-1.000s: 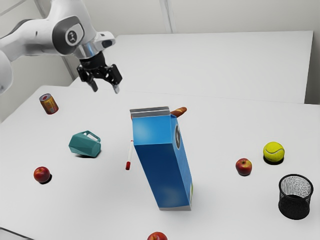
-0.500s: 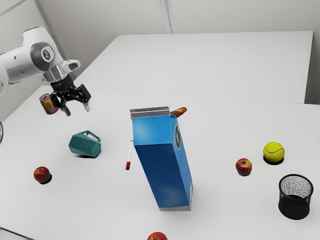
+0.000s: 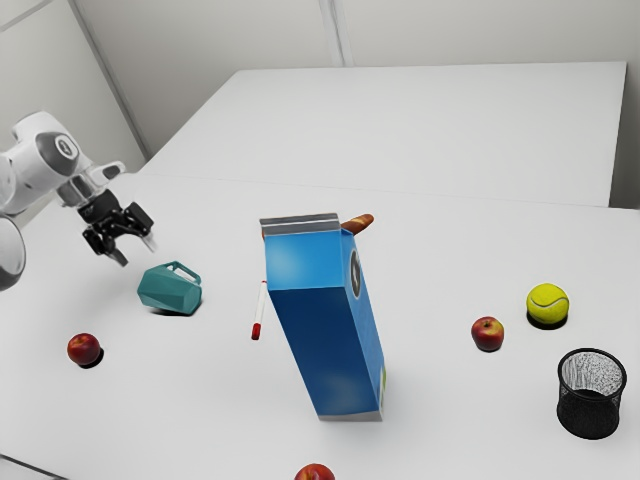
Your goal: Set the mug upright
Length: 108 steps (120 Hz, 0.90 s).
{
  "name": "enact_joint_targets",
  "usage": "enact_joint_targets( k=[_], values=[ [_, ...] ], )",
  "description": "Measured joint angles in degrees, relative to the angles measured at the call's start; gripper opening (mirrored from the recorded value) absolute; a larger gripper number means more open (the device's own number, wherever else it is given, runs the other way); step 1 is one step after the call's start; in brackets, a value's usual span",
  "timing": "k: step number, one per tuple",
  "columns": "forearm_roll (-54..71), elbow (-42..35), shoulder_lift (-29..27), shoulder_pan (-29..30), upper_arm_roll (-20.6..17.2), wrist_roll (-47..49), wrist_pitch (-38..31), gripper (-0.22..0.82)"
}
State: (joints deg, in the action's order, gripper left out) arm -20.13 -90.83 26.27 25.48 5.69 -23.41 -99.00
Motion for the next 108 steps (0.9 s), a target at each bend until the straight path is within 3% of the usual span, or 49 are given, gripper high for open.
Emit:
enact_joint_targets(
  k=[87, 108],
  values=[
    [-13.1, -4.1, 3.0, 1.1, -0.1, -7.1, 8.2, 0.60],
    [-13.5, -3.8, 2.9, 1.1, -0.2, -6.5, 8.5, 0.17]
  ],
)
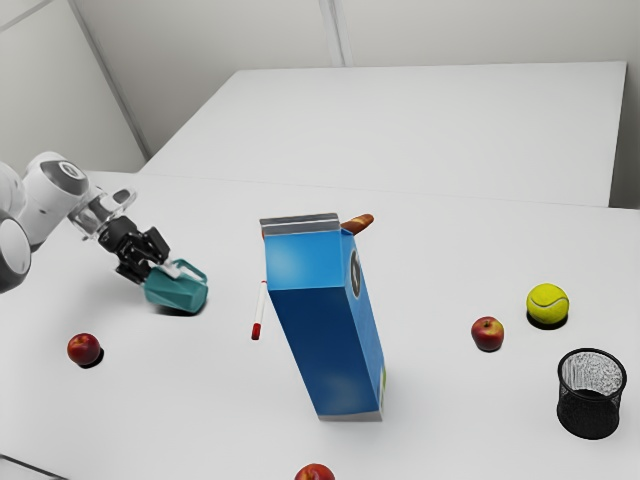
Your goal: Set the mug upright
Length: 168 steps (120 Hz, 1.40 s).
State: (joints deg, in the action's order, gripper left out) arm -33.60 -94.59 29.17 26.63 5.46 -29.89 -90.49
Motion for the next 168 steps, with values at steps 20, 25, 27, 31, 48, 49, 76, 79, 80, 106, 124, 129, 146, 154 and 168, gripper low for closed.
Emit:
enact_joint_targets(
  k=[20, 25, 27, 31, 48, 49, 76, 79, 80, 106, 124, 129, 146, 154, 168],
  values=[
    [-0.1, 0.5, -0.6, -0.1, -0.3, 1.0, 0.1, -0.01],
    [-0.1, 0.6, -0.9, -0.3, -0.4, 1.3, 0.1, -0.04],
    [-0.1, 0.6, -1.0, -0.3, -0.4, 1.4, 0.1, -0.05],
    [-0.2, 0.6, -1.2, -0.4, -0.6, 1.6, 0.2, -0.07],
    [-0.3, 0.6, -1.6, -0.6, -1.2, 2.8, 0.2, -0.13],
    [-0.3, 0.6, -1.6, -0.7, -1.2, 2.8, 0.2, -0.13],
    [0.8, 0.4, -3.4, -2.2, -1.2, 4.7, -0.2, -0.16],
    [1.6, 0.3, -3.8, -2.7, -1.2, 4.8, -0.5, -0.16],
    [1.9, 0.3, -4.0, -2.9, -1.2, 4.9, -0.6, -0.16],
    [13.9, -2.2, -10.0, -8.9, -2.6, 7.6, -7.0, -0.16],
    [21.3, -11.6, -17.3, -13.0, -3.8, 11.0, -14.9, -0.16],
    [23.3, -13.7, -18.9, -14.0, -4.0, 12.1, -17.2, -0.16],
    [29.9, -18.9, -22.0, -16.0, -5.0, 16.0, -24.8, -0.16],
    [31.7, -21.0, -22.9, -16.5, -5.4, 17.8, -27.8, -0.16],
    [33.3, -23.7, -23.7, -17.5, -5.8, 20.9, -31.5, -0.16]
  ],
)
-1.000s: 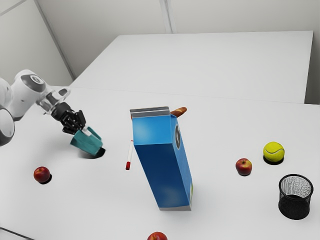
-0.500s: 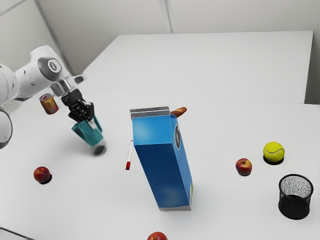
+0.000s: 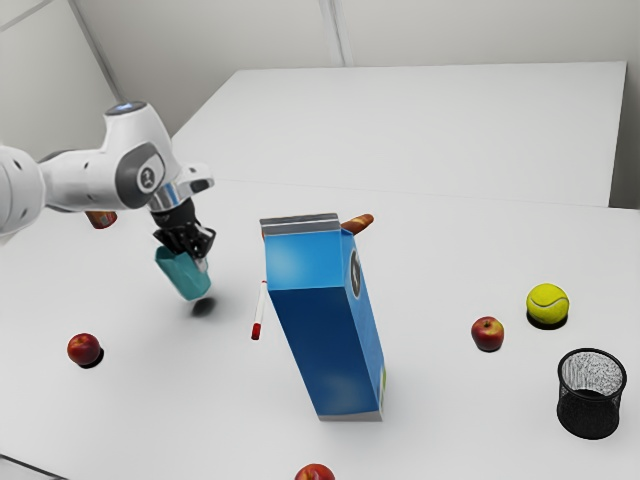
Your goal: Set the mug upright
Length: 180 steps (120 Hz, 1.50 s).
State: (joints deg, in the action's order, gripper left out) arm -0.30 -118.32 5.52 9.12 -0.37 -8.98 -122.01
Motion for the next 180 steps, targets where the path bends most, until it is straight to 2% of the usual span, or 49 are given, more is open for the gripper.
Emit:
enact_joint_targets(
  k=[32, 87, 109, 125, 148, 180],
  values=[
    [1.0, -1.8, 0.3, -0.6, -0.9, 6.1, -3.5, -0.17],
    [1.2, -1.6, 5.4, -1.6, -1.4, 12.4, -6.8, -0.17],
    [0.7, -1.3, 4.4, -1.6, -2.0, 13.1, -6.8, 0.22],
    [0.5, -1.3, 2.3, -1.6, -2.0, 13.5, -6.5, 0.40],
    [0.6, -1.2, -2.2, -2.4, -1.9, 13.6, -5.1, 0.52],
    [1.8, 3.6, -5.2, -5.2, -1.6, 12.7, -1.7, 0.58]
  ],
)
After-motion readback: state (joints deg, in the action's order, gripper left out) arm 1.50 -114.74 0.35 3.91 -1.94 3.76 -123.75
